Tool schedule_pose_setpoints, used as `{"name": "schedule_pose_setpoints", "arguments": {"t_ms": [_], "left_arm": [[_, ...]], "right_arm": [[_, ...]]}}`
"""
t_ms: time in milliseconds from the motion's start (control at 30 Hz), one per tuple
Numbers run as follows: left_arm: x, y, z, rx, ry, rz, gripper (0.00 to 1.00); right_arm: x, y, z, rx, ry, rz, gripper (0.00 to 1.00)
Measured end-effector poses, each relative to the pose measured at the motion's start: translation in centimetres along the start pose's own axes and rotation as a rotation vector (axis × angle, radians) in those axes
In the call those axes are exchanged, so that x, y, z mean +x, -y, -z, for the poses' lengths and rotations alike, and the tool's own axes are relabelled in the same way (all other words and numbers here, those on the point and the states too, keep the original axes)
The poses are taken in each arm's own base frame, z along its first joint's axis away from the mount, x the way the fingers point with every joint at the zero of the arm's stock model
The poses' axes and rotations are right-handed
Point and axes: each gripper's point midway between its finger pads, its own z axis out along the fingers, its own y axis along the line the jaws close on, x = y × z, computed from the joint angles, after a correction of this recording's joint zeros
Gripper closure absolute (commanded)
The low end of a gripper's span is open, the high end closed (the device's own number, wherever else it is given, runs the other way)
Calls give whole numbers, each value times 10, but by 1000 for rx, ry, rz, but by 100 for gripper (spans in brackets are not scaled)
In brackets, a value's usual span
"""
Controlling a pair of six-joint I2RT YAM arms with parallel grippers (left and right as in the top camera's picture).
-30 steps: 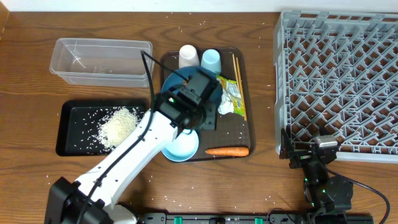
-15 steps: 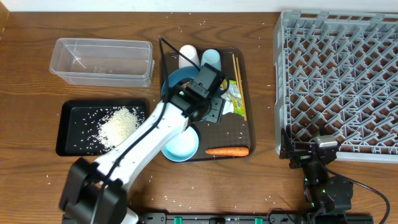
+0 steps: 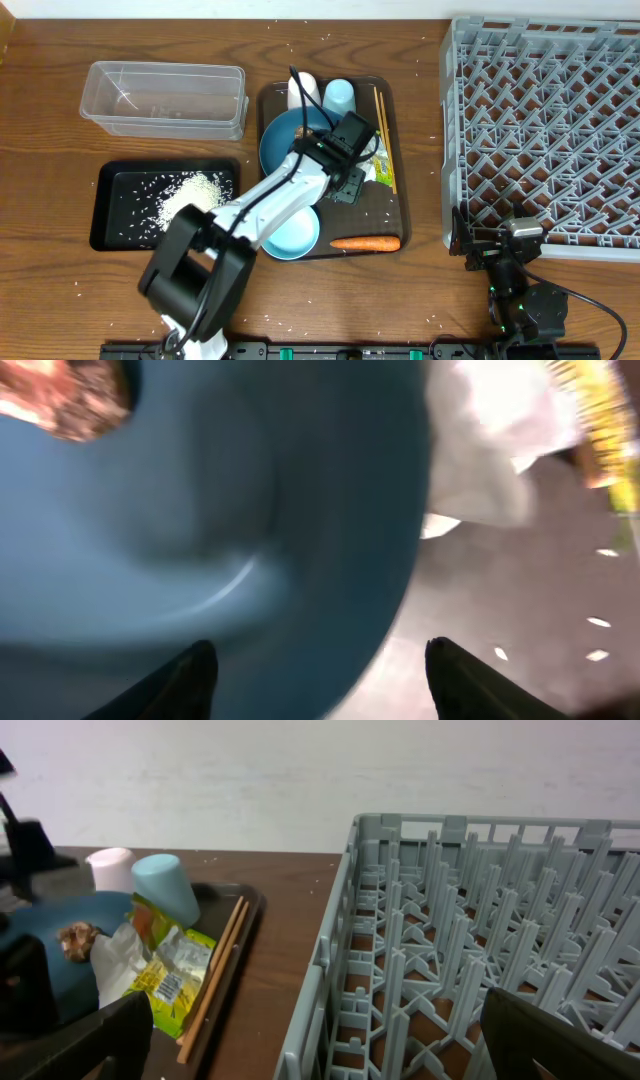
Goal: Sort waste into correct bins and load items into the dishwasher rack
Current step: 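Grasp the teal plate rim with the left gripper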
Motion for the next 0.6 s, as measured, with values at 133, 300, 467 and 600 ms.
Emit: {"name": "schedule_pose_setpoints", "arguments": {"t_ms": [133,300,467,600], "left_arm": [[5,-1,-14,-9,-28,-2,33],[1,1,-19,-5,-16,-1,33],[-1,1,-19,-3,-8,-1,48],[-2,1,-19,-3,-5,-7,50]], "right_arm": [[0,0,0,0,0,0,1],[0,0,0,0,0,0,1],[0,0,0,0,0,0,1],[0,0,0,0,0,0,1]]}}
